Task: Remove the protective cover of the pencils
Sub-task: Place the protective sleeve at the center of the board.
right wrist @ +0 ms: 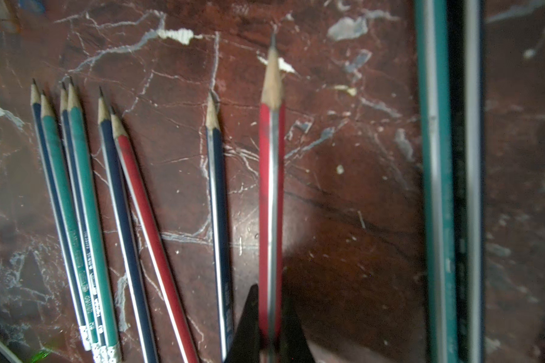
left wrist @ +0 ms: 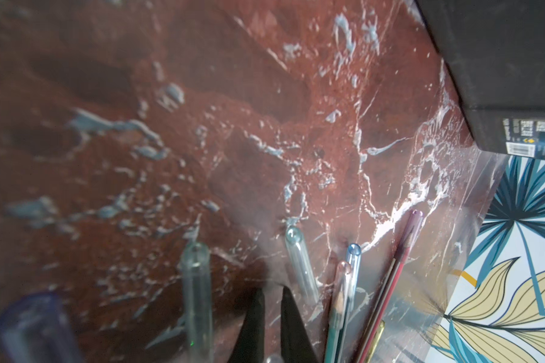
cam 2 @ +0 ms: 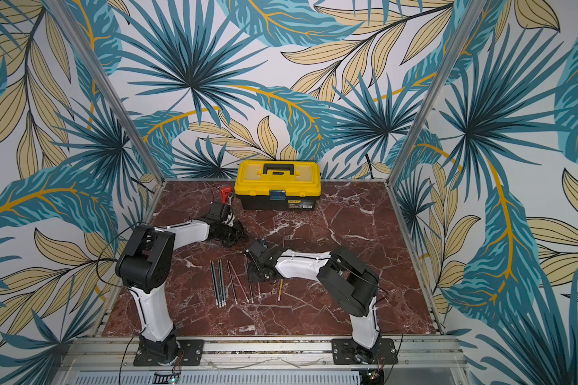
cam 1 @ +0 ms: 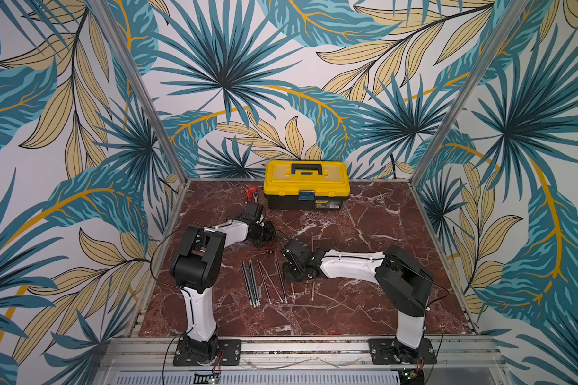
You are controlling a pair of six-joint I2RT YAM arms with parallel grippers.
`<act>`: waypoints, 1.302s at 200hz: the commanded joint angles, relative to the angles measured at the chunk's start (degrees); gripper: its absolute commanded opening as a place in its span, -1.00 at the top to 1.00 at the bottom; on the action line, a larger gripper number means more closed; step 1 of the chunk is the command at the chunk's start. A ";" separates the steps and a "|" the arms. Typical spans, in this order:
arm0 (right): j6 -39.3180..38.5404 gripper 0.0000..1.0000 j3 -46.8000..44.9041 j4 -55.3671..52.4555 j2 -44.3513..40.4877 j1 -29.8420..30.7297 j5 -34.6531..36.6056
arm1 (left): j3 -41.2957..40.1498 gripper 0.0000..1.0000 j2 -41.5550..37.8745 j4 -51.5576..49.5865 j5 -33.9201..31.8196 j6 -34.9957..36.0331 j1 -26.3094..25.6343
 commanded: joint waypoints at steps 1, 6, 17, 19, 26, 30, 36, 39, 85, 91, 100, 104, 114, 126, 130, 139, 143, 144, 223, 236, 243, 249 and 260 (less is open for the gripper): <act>0.48 0.78 0.40 -1.71 1.25 0.55 -0.20 | 2.96 0.98 0.73 -2.42 -1.11 0.88 0.29; 0.42 0.75 0.46 -1.80 1.38 0.50 -0.19 | 2.93 0.95 0.75 -2.49 -1.03 0.88 0.29; 0.44 0.73 0.56 -1.93 1.55 0.54 -0.19 | 3.07 0.92 0.76 -2.44 -0.85 0.96 0.28; 0.49 0.73 0.56 -1.93 1.59 0.50 -0.19 | 3.09 0.91 0.75 -2.51 -0.79 0.92 0.28; 0.56 0.72 0.57 -2.03 1.60 0.58 -0.19 | 3.02 0.89 0.76 -2.53 -0.81 0.96 0.28; 0.53 0.71 0.65 -2.01 1.60 0.50 -0.19 | 3.09 0.88 0.78 -2.45 -0.79 0.95 0.28; 0.53 0.69 0.62 -2.03 1.60 0.57 -0.23 | 3.09 0.86 0.76 -2.49 -0.83 0.90 0.28; 0.51 0.68 0.65 -2.07 1.60 0.54 -0.24 | 3.04 0.86 0.80 -2.53 -0.80 0.94 0.28; 0.37 0.60 1.11 -2.68 1.43 0.60 -0.10 | 3.13 0.81 0.78 -2.51 -0.64 0.96 0.29; 0.36 0.60 1.17 -2.81 1.42 0.58 -0.14 | 3.17 0.80 0.73 -2.49 -0.54 0.88 0.28; 0.35 0.60 1.33 -2.86 1.40 0.58 -0.19 | 3.17 0.78 0.73 -2.49 -0.54 0.96 0.29; 0.38 0.60 1.35 -2.86 1.43 0.61 -0.19 | 3.18 0.77 0.74 -2.49 -0.58 0.96 0.35; 0.46 0.60 1.35 -2.78 1.34 0.58 -0.32 | 3.17 0.76 0.75 -2.62 -0.62 0.91 0.28; 0.42 0.60 1.44 -2.53 1.38 0.68 -0.77 | 3.13 0.74 0.80 -2.62 -0.64 0.97 0.35; 0.47 0.60 1.44 -2.37 1.41 0.73 -0.95 | 3.13 0.73 0.74 -2.54 -0.61 0.96 0.35; 0.51 0.60 1.44 -1.84 1.51 0.69 -1.52 | 3.15 0.72 0.73 -2.65 -0.68 0.96 0.28; 0.61 0.60 1.38 -1.64 1.49 0.74 -1.79 | 3.17 0.71 0.75 -2.73 -0.67 0.97 0.31; 0.60 0.60 1.41 -1.63 1.55 0.75 -1.83 | 3.18 0.70 0.73 -2.76 -0.68 0.93 0.34; -0.34 0.60 3.01 -4.24 -1.07 1.30 -0.23 | 3.16 0.66 0.53 -2.84 -0.82 1.05 0.31; -0.65 0.60 3.00 -5.15 -2.39 1.30 0.62 | 3.17 0.66 0.41 -2.93 -0.84 1.05 0.36; -0.86 0.60 2.98 -5.68 -3.08 1.28 1.15 | 3.13 0.66 0.37 -2.87 -0.83 1.01 0.33; -1.00 0.60 3.02 -6.18 -3.69 1.31 1.83 | 3.18 0.66 0.35 -2.88 -0.73 1.01 0.28; -1.33 0.59 2.96 -7.04 -4.91 1.29 3.06 | 3.12 0.66 0.10 -2.89 -0.57 1.06 0.28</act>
